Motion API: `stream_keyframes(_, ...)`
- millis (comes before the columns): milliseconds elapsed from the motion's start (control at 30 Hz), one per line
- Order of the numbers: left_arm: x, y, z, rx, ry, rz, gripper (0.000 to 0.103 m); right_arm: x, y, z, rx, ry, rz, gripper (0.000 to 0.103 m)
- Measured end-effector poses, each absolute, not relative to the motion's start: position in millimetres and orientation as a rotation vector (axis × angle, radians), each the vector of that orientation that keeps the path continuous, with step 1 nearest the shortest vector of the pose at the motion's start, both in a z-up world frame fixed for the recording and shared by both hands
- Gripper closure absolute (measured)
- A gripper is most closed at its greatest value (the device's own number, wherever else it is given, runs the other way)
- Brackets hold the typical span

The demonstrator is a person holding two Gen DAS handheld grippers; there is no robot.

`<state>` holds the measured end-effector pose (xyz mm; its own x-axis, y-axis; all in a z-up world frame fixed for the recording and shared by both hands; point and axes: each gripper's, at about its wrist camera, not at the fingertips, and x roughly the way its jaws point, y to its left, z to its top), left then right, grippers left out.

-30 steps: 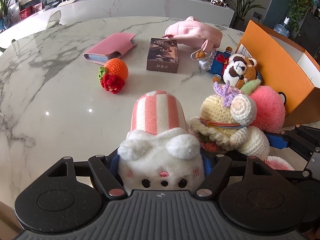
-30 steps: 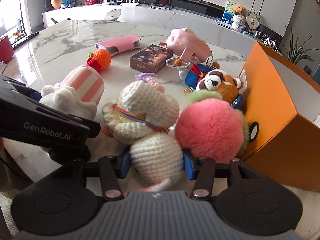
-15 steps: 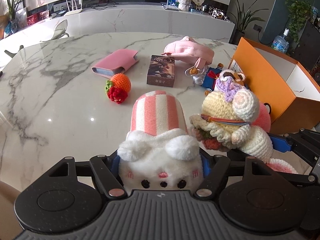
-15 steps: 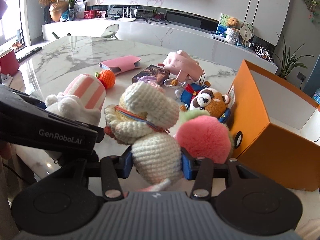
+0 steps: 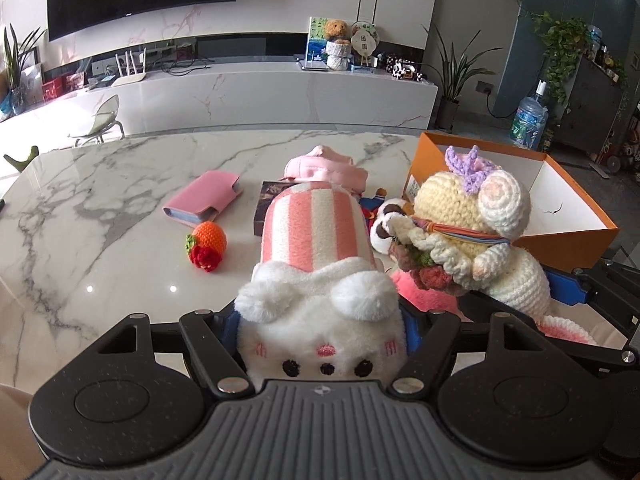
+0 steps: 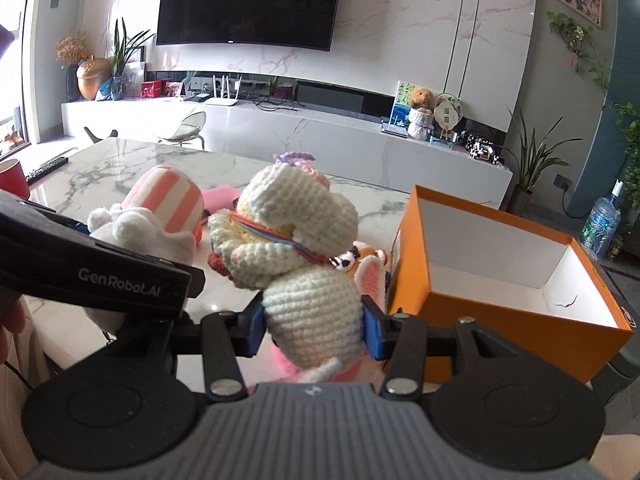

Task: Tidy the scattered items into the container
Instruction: 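Carry both plush toys over the orange shoebox with both tools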

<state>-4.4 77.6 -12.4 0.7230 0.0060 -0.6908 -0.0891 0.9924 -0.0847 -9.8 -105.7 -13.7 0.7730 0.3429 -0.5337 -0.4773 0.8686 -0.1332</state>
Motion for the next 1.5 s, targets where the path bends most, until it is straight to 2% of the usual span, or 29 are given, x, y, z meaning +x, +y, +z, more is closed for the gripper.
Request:
stream_keyframes(467,35.3,16.7,27.3,-0.039,0.662,-0.098,0.019,7.4,-167.0,24.9,-0.194,0.416,0.317,0.053)
stream_keyframes(1000,125.3,-40.7,39.1,-0.065,0.643,-0.201,0.019,107.8,-237.8,44.9,-0.110,0.423,0.191,0.052)
stream_keyframes(1267,187.9,-55.2,25.9,-0.141,0.689,-0.246,0.019,189.9,-266.6,30.6,0.054,0.609,0.167,0.052)
stream_keyframes(1500,223.5,-64.5,-12.3,-0.085,0.801,-0.214,0.019,241.9,-277.3,-7.8,0.193,0.804,0.161,0.052)
